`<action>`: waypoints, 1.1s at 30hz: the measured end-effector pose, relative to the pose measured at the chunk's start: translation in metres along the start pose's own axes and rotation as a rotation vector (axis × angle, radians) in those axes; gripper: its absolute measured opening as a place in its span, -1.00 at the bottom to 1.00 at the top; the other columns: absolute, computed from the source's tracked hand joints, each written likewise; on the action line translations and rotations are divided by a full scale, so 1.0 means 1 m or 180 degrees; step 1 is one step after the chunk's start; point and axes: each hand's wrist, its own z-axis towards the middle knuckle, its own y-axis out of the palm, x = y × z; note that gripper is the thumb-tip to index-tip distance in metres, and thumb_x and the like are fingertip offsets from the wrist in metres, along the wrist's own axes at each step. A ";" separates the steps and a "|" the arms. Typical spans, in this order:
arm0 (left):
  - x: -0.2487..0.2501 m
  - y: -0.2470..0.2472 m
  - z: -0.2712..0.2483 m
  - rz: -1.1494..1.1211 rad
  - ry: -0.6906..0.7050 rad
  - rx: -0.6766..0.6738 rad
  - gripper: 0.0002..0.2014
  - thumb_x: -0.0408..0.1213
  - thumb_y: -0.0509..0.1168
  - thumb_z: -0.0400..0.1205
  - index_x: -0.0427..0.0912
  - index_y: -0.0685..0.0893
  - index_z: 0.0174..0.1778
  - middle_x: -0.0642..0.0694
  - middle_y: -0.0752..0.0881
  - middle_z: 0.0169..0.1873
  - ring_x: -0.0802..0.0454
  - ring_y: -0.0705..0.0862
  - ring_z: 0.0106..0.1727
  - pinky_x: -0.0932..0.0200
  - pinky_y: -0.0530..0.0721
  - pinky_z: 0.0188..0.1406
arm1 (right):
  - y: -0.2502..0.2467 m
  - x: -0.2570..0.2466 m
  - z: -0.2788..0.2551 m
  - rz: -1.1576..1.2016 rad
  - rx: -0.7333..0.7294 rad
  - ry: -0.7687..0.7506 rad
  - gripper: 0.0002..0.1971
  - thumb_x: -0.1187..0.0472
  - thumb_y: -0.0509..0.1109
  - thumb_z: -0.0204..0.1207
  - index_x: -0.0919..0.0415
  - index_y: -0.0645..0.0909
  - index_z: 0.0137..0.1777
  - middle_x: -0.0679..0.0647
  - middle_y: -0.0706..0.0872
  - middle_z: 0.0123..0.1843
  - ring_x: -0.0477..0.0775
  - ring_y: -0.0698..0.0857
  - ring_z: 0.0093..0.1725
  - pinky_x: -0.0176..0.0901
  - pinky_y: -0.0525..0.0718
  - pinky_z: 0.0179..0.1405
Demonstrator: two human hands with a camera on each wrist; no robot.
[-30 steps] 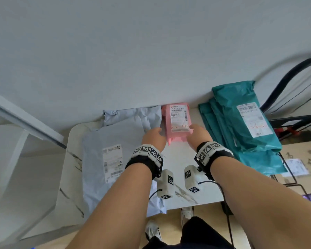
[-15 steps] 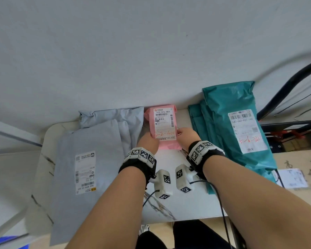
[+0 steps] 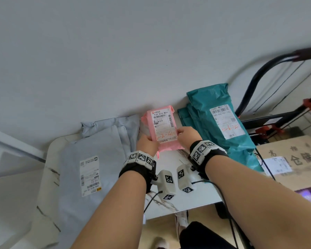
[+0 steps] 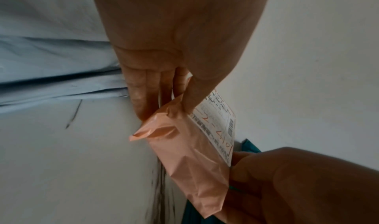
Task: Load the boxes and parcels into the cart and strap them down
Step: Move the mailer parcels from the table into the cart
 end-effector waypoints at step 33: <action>0.061 0.321 -0.282 -0.0079 0.0688 -0.0901 -0.85 -0.33 0.36 0.53 -0.11 0.57 -0.35 -0.11 0.72 -0.27 -0.17 0.74 -0.15 -0.20 0.77 -0.06 | -0.131 0.367 -0.278 0.1062 0.1236 0.1145 -0.78 0.20 0.21 0.66 0.20 0.69 0.08 0.13 0.75 0.08 0.10 0.64 -0.03 -0.17 0.61 -0.11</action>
